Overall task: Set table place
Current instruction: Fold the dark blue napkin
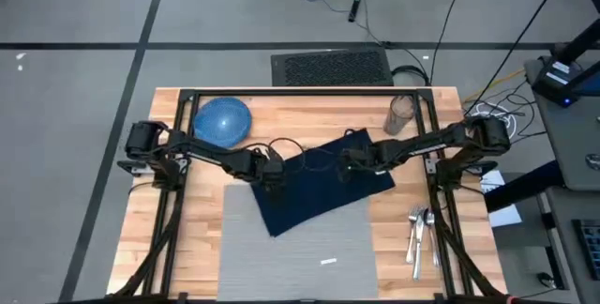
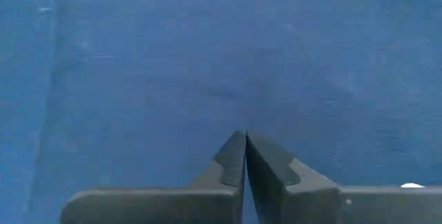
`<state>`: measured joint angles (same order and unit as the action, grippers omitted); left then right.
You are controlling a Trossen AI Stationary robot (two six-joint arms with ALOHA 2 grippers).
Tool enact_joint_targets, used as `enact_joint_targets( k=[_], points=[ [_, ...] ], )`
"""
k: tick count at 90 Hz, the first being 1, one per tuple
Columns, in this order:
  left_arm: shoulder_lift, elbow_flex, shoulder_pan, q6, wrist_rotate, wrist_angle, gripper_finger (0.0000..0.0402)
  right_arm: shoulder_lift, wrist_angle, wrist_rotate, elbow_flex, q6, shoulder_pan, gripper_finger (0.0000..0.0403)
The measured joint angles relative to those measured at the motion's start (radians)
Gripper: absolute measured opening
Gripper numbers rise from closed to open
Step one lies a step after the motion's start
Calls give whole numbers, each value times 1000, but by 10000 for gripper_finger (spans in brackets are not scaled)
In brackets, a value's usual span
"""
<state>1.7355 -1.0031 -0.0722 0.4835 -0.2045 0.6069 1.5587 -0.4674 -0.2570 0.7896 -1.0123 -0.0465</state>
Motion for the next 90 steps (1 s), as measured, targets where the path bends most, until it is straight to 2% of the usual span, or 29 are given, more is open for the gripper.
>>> enact_joint_targets(
  k=[29, 60, 90],
  points=[
    [49, -2, -25, 57, 23, -61, 221, 3, 31, 48, 0, 104, -72, 0],
    [52, -1, -95, 158, 67, -125, 221, 90, 173, 180, 2, 193, -189, 0],
    [53, 0, -127, 165, 101, -179, 221, 138, 359, 256, 2, 190, -254, 0]
  ],
)
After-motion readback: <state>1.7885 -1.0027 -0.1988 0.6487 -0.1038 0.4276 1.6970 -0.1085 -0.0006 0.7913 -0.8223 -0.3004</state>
